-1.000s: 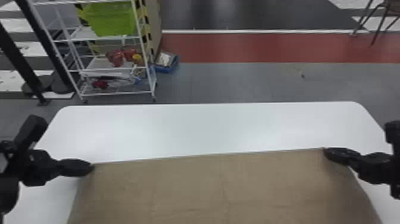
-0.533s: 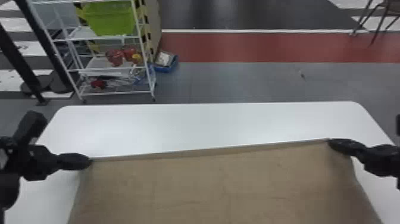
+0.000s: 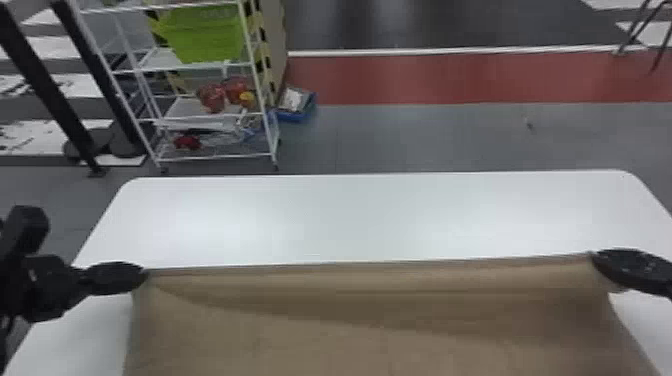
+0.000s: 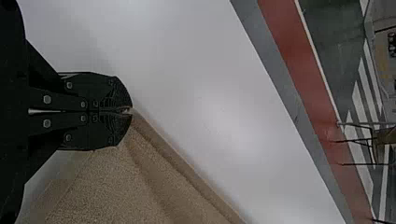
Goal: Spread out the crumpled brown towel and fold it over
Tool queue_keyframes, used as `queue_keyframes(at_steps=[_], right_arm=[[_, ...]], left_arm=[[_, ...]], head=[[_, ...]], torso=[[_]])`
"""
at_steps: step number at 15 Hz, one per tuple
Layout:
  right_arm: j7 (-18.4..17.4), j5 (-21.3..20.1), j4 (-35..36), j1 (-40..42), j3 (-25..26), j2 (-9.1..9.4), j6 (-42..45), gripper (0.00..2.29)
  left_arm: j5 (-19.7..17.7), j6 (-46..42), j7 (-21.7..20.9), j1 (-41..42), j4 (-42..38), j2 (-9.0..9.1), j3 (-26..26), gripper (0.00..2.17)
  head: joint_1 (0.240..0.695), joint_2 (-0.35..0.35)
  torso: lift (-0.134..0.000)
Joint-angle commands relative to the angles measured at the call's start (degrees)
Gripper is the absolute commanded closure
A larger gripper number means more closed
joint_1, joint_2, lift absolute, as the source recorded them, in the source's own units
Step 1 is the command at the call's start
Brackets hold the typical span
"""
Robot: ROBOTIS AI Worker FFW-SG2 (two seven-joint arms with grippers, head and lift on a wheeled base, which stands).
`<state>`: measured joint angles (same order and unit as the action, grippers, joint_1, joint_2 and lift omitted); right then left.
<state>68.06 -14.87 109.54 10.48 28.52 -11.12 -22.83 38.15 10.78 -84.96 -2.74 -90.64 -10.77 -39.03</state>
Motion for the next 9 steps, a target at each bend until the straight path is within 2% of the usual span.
queue_keyframes(at_steps=[1,5,7,9], right_arm=[[1.28,-1.48,0.23,4.2,-0.4,-1.36,7.58,1.37],[3.74,-3.5,-4.43,5.87,-0.48,-3.56,16.54,1.37],[5.06,-3.85,-6.18,5.95,-0.48,-4.17,19.36,1.37],[6.12,-4.03,-6.62,5.87,-0.48,-4.52,21.11,1.37]], left_arm=[[-2.55,-5.37,-0.03,2.39,-0.5,0.14,-2.36,1.37],[-9.41,-21.54,-0.3,6.17,0.11,0.93,-6.93,1.37],[-11.17,-37.36,-1.18,8.36,1.17,1.28,-8.43,1.37],[-12.75,-46.85,-2.32,9.59,2.57,1.46,-9.92,1.37]], head=[[0.695,0.106],[0.695,0.136],[0.695,0.134],[0.695,0.119]], torso=[[-0.122],[-0.122],[-0.122],[-0.122]])
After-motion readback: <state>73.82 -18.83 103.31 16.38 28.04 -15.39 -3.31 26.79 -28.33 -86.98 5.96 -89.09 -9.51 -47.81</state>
